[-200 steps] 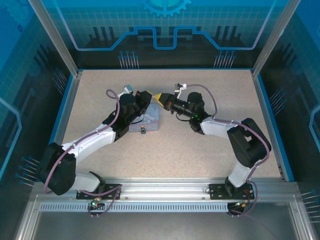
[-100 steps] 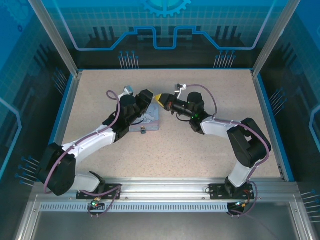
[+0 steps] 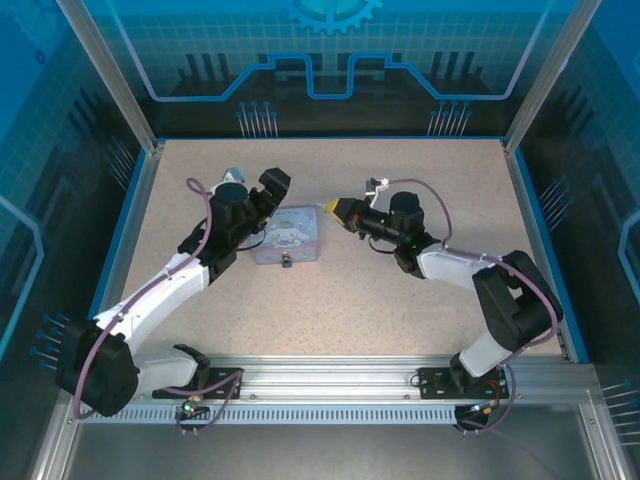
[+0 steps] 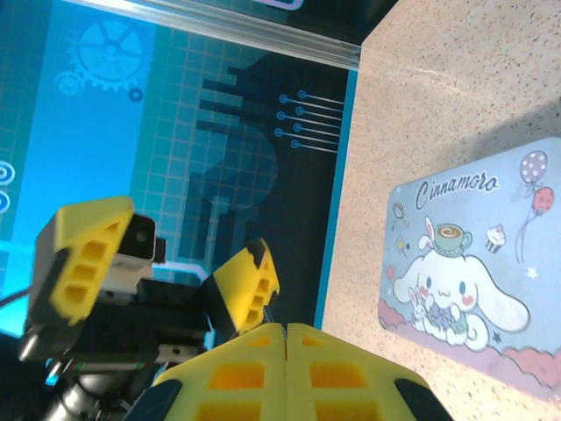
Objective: Unlock a padlock with a key
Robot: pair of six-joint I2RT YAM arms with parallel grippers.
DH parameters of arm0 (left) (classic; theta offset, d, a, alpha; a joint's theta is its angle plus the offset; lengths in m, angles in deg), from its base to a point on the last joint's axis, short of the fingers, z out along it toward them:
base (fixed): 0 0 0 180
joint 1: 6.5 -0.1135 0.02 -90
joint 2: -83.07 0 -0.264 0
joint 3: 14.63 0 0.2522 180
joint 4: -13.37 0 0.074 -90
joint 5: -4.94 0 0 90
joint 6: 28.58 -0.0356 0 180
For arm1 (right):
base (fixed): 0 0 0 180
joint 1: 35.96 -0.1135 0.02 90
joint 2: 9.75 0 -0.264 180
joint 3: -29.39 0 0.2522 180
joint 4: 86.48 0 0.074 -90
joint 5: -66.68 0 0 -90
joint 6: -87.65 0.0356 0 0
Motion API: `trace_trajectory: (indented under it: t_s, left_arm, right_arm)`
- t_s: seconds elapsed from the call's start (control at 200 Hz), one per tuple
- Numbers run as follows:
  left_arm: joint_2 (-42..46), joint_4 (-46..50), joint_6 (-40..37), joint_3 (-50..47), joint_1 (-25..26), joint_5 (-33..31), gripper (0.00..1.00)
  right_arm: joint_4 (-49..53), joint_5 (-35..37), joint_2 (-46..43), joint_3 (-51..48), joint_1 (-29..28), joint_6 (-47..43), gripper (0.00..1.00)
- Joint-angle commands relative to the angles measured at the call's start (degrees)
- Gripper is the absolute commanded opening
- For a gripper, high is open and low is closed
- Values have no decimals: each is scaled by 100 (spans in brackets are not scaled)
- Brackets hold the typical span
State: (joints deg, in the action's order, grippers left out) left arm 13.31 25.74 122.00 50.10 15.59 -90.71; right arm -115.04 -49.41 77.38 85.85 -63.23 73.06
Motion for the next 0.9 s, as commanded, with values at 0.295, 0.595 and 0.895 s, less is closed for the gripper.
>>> trace_trajectory:
  t_s: [0.295, 0.595, 0.895]
  left_arm:
    - [-332, 1920, -2312, 303, -372, 37, 99]
    - [-1052, 1753, -3143, 282, -792, 147, 99]
    - [-1889, 1155, -3333, 362, -850, 619, 99]
  right_arm:
    - [1694, -422, -1692, -895, 476, -1201, 0]
    - [2248, -794, -2016, -1215, 844, -1231, 0]
    - [2622, -1172, -1982, -1229, 1407, -1306, 0]
